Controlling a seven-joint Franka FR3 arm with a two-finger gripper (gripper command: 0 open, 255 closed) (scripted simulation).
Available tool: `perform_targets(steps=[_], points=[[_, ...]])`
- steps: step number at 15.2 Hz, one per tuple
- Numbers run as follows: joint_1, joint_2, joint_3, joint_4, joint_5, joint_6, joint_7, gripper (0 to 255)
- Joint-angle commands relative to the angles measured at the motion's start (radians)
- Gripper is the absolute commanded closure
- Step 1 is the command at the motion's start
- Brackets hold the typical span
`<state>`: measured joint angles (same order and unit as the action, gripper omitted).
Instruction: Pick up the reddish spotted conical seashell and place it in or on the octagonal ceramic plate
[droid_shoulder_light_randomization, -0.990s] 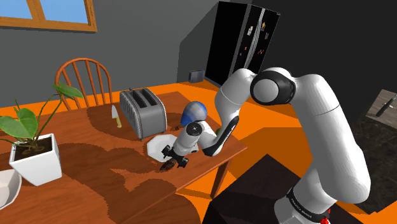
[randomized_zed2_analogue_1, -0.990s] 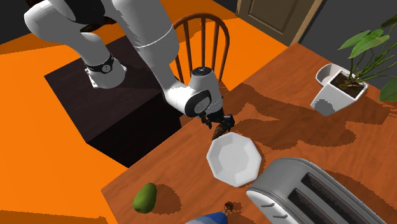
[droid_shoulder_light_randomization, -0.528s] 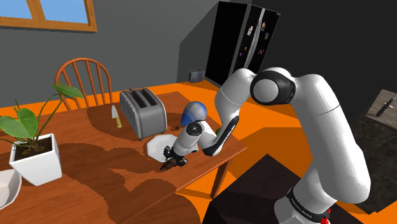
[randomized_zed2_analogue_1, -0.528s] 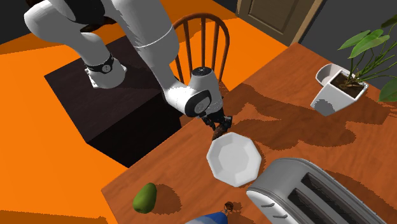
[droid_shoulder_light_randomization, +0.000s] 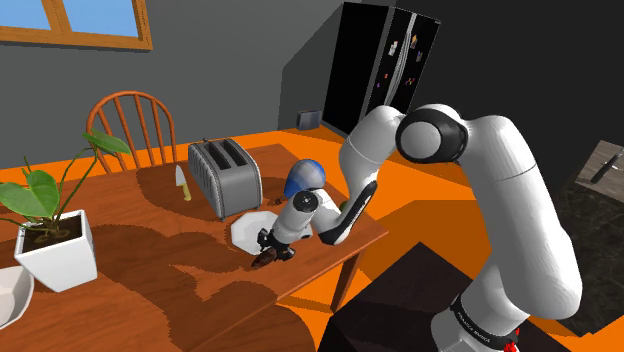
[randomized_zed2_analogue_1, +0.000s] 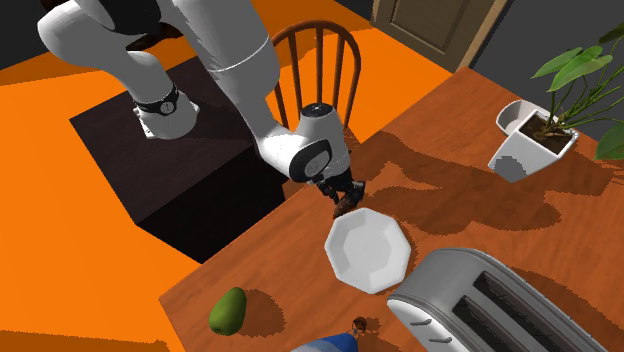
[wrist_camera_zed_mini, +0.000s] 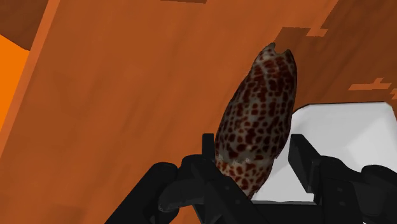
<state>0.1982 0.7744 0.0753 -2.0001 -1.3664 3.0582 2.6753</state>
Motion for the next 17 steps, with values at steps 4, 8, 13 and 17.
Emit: perform_targets(steps=[4, 8, 13, 17], points=[[-0.049, -0.066, 0.056, -0.052, 0.078, -0.033, -0.094, 255], [-0.091, -0.119, 0.106, -0.091, 0.141, -0.060, -0.165, 255], [-0.146, -0.183, 0.171, -0.135, 0.223, -0.095, -0.252, 255], [-0.214, -0.166, 0.225, -0.093, 0.304, -0.128, -0.372, 255]])
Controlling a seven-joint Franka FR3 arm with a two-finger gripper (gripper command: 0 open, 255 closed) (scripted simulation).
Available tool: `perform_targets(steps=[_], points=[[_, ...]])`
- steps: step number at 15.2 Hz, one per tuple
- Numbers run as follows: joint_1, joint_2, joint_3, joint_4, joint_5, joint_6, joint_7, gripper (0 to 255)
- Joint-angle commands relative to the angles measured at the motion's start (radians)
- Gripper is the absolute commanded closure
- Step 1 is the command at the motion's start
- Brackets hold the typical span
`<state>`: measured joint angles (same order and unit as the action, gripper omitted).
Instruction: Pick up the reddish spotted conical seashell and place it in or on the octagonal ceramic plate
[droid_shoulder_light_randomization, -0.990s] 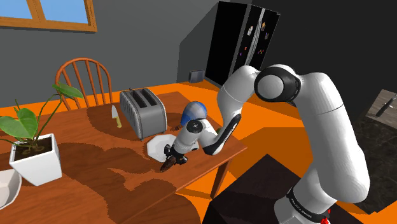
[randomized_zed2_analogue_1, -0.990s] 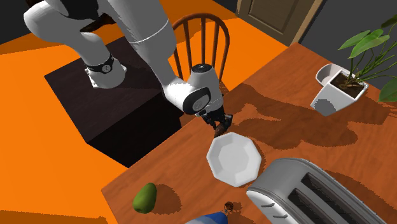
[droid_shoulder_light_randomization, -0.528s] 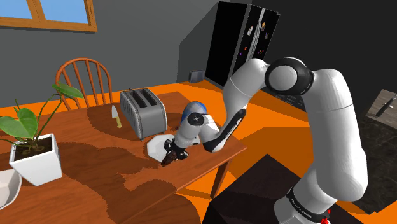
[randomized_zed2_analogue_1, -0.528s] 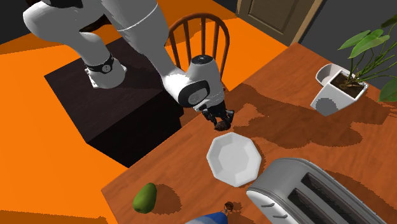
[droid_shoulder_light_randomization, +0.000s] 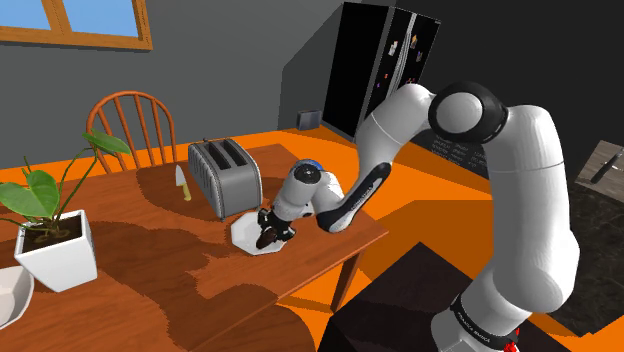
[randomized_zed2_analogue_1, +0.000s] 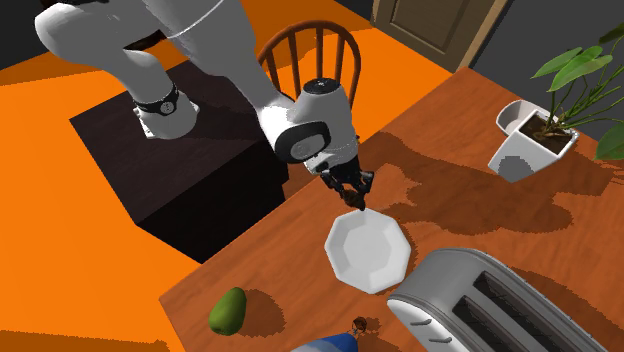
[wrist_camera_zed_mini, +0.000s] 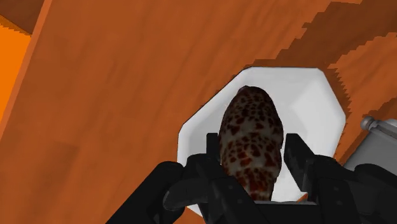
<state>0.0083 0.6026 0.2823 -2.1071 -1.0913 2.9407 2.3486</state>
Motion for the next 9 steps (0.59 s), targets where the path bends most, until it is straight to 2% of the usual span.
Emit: perform_targets(steps=[1, 5, 9], points=[[-0.051, 0.022, 0.038, 0.042, 0.057, -0.026, -0.093, 255], [-0.142, 0.097, 0.109, 0.167, 0.154, -0.095, -0.267, 255], [-0.203, 0.183, 0.165, 0.319, 0.231, -0.175, -0.419, 255]])
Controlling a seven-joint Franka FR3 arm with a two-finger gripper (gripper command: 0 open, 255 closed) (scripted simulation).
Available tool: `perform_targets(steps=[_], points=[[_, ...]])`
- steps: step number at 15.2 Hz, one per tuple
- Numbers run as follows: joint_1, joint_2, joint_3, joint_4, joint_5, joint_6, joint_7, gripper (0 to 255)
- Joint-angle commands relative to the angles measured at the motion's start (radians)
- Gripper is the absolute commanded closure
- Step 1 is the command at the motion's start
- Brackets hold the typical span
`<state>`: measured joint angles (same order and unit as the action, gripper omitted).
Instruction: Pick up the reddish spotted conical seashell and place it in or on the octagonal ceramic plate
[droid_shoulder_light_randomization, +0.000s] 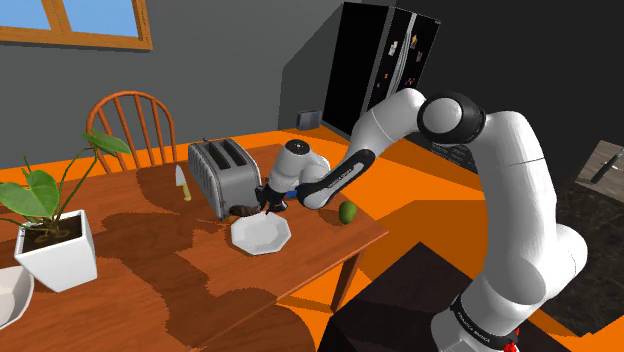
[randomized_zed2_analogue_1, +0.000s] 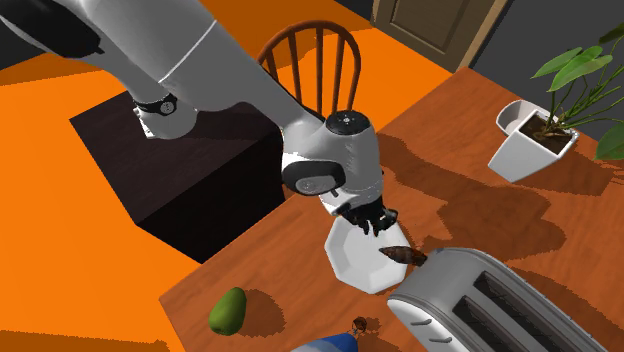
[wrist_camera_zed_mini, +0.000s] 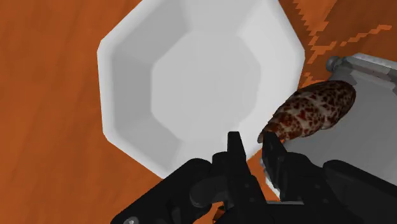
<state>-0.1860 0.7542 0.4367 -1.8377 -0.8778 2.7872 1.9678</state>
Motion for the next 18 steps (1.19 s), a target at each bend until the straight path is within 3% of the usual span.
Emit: perform_targets(steps=[1, 5, 6, 9, 11, 13, 18], points=[[-0.003, 0.042, 0.003, 0.054, 0.010, -0.015, -0.032, 255], [0.011, 0.062, -0.015, 0.063, -0.005, 0.000, -0.017, 255], [0.011, 0.062, -0.015, 0.063, -0.005, 0.000, -0.017, 0], [-0.013, 0.245, 0.088, 0.326, 0.219, -0.216, -0.054, 0], [0.008, 0.382, 0.124, 0.547, 0.339, -0.363, -0.048, 0], [0.059, 0.547, 0.146, 0.839, 0.446, -0.530, -0.031, 0], [0.089, 0.616, 0.141, 0.923, 0.447, -0.539, -0.038, 0]])
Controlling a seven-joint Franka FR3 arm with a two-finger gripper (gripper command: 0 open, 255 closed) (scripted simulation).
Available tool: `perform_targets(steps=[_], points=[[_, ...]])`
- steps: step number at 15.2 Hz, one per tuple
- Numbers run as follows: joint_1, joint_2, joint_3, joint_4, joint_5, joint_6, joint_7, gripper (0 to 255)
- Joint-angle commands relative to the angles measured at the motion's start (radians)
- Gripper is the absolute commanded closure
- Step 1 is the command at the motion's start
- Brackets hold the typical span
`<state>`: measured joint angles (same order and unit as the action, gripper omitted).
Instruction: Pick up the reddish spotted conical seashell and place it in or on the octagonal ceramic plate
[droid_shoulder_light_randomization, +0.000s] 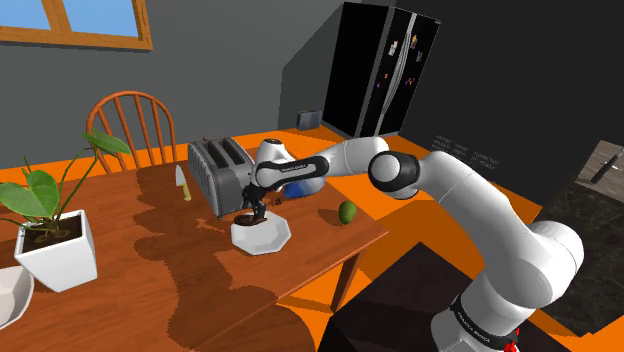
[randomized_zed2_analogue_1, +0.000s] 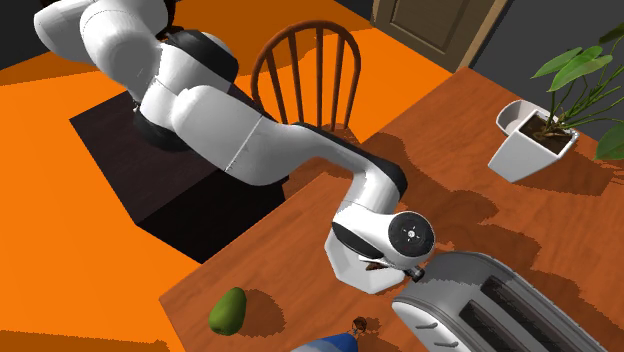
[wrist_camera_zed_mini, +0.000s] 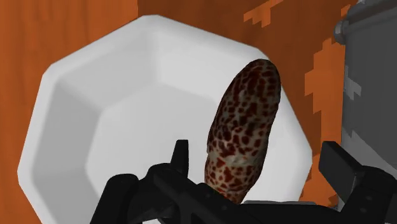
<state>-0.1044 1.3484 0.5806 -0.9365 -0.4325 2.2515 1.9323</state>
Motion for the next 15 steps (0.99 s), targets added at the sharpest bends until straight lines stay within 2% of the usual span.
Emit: perform_targets(steps=[1, 3, 11, 12, 15], points=[[0.016, 0.038, -0.004, 0.041, 0.002, -0.004, -0.005, 0], [0.037, 0.082, -0.008, 0.097, 0.003, -0.010, -0.014, 0], [0.037, 0.082, -0.008, 0.098, 0.003, -0.010, -0.014, 0], [0.037, 0.082, -0.008, 0.098, 0.003, -0.010, -0.014, 255], [0.037, 0.082, -0.008, 0.097, 0.003, -0.010, -0.014, 255]])
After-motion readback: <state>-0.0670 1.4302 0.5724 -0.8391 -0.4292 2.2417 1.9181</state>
